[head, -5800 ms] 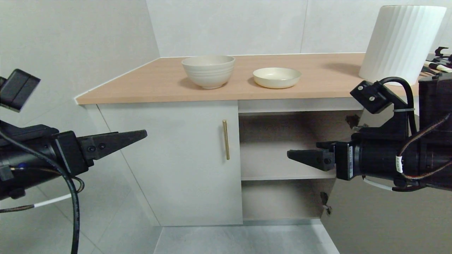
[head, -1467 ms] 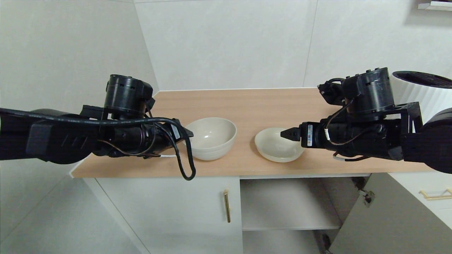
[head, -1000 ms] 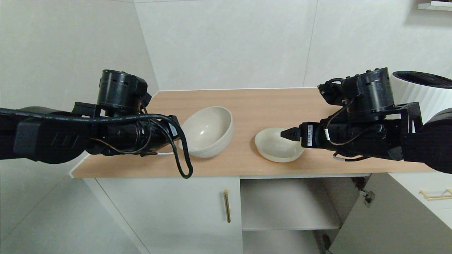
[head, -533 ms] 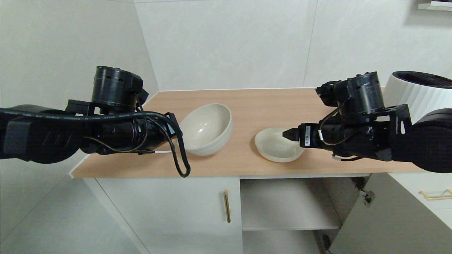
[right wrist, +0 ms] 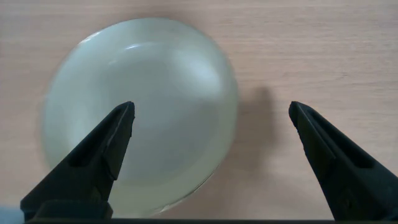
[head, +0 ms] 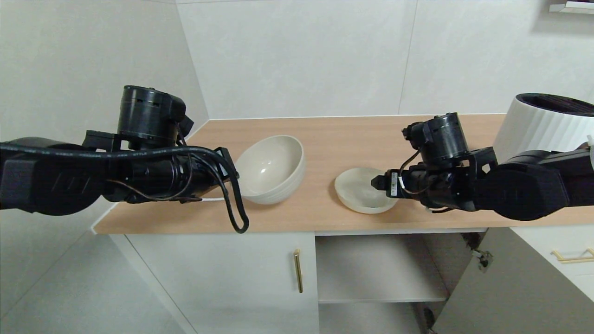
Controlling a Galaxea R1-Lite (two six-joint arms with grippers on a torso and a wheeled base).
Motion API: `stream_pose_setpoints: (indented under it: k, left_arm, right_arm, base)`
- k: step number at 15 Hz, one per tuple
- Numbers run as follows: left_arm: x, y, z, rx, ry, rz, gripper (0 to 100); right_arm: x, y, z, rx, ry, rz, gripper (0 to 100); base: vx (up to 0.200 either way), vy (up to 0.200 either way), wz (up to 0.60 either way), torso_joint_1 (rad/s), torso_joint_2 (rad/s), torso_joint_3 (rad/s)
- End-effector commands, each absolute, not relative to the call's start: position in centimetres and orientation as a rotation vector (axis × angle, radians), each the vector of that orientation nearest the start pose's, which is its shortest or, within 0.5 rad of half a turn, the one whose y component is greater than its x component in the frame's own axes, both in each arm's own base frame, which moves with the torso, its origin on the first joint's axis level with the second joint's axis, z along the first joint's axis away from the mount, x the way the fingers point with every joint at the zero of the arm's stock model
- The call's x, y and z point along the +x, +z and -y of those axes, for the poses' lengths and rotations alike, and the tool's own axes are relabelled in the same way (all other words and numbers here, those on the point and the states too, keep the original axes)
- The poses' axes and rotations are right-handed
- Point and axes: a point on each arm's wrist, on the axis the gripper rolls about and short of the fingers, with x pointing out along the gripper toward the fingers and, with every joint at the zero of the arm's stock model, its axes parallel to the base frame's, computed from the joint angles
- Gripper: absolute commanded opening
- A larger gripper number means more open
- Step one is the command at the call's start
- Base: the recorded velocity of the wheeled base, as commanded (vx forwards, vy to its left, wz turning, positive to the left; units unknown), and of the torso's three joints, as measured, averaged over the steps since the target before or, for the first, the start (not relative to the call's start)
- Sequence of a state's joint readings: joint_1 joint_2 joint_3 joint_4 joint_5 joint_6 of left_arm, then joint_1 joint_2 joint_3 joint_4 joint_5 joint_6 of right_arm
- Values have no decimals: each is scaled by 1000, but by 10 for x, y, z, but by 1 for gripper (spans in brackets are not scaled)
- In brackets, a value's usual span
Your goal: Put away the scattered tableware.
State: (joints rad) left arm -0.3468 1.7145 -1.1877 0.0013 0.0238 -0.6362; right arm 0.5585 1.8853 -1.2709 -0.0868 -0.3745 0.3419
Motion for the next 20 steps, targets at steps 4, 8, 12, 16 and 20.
stream_pose_setpoints:
  k: [4,8,12,16,20]
  left_arm:
    - [301,224,108,-520,-138,-597,0]
    - [299,225,108,-521,-140,-593,0]
    - [299,226,107,-521,-140,-591,0]
    - [288,233,104,-525,-150,-575,0]
    - [253,241,88,-496,-177,-546,0]
  right_arm:
    - [321,189,-185,93,86,-512,0]
    - [322,187,-185,93,88,-517,0]
    - [320,192,-184,98,90,-508,0]
    - [310,207,-177,114,102,-488,0]
    - [273,228,-149,180,231,-546,0]
  base:
    - [0,0,0,0,0,0]
    - [0,0,0,0,0,0]
    - [0,0,0,0,0,0]
    - [0,0,0,0,0,0]
    - [0,0,0,0,0,0]
